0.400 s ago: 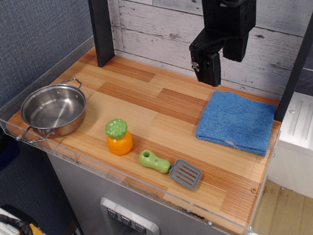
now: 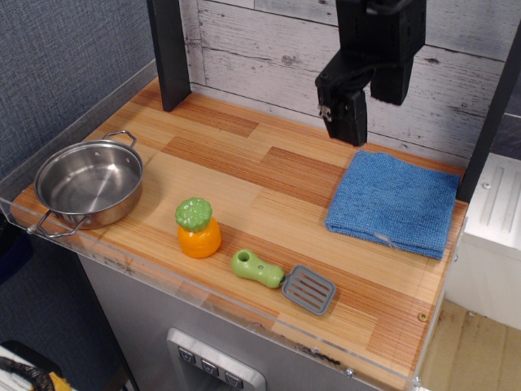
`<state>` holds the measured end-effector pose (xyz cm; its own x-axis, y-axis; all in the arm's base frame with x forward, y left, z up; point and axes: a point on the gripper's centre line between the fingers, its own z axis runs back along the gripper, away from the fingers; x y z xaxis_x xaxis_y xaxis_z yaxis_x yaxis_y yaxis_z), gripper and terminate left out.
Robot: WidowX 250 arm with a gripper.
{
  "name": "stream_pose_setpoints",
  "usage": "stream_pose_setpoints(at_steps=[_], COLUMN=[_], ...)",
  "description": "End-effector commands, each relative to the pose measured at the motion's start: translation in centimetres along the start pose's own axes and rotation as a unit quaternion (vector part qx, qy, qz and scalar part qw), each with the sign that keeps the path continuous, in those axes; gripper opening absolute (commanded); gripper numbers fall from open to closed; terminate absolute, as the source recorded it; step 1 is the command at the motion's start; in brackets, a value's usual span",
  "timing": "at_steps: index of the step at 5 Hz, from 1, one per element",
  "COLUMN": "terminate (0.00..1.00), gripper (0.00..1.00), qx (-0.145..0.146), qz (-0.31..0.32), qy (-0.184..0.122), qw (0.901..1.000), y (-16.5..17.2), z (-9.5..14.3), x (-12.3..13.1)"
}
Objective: PICK UP THE VESSEL AND PUT ON THE BLUE TOWEL
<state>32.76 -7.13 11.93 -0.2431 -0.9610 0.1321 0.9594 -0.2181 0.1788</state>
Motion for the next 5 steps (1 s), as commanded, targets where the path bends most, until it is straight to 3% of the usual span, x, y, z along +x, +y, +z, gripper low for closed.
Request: stream_pose_setpoints(at_steps=[1,2,3,4,5], terminate=[0.00,0.00,0.00,0.00,0.00], gripper=[1.00,1.00,1.00,1.00,1.00], qx=[-0.030,-0.060,-0.075,-0.102,-0.122], qz=[-0.227,-0.344,-0.397,-0.416,-0.416], qy=[0.051,0.047,0.041,0.053,0.064], qw=[0.9722,0.9360,0.9137,0.9020,0.8988], y=[-1.3,-1.7,-2.4,-3.1,-4.5], z=[1.8,2.1,2.3,2.8,2.9], x=[-2.3,-3.1,-4.9,-7.5,-9.6])
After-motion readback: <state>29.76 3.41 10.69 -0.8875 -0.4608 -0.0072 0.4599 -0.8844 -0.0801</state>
